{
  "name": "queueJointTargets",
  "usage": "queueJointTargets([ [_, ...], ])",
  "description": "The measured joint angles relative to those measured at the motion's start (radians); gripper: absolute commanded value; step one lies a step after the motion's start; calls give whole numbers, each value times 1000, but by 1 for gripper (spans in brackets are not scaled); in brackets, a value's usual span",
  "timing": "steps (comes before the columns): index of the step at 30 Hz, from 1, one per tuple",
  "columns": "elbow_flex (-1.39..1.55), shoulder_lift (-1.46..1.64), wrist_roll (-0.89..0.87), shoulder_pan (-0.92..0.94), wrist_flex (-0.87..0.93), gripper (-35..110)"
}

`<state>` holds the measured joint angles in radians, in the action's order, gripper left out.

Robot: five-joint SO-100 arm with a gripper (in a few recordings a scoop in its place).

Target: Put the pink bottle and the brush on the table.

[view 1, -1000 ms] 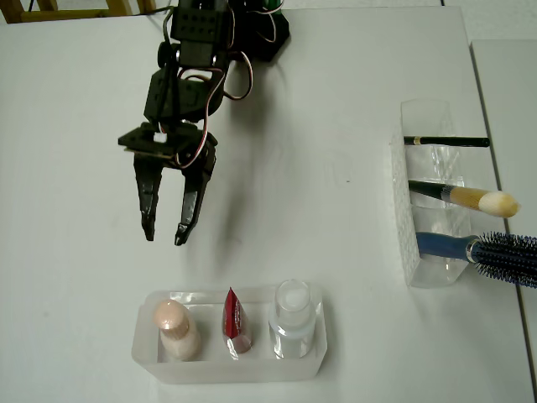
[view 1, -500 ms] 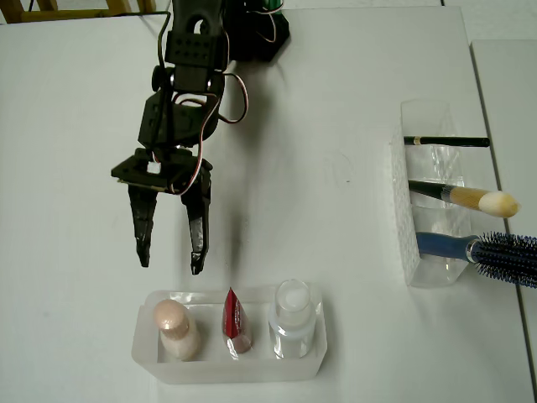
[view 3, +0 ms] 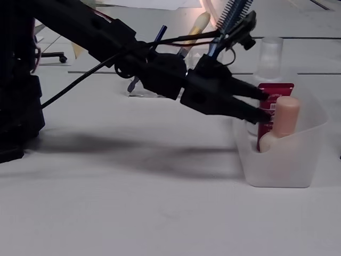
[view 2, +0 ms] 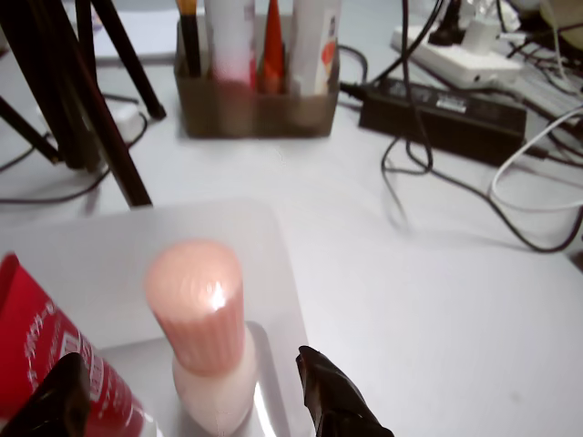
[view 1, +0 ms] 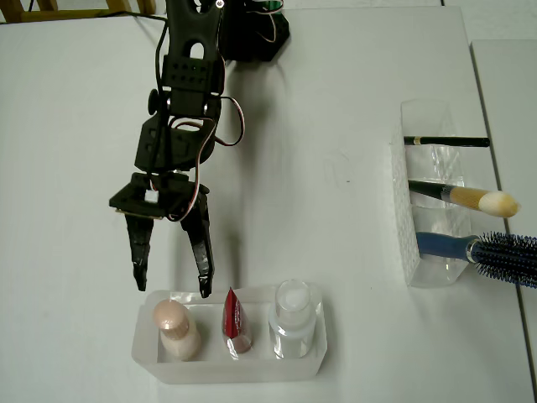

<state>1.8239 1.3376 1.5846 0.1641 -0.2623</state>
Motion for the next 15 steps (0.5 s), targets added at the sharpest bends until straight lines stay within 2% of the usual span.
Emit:
queueJointTargets([
  [15, -267, -212, 15, 0, 0, 43],
])
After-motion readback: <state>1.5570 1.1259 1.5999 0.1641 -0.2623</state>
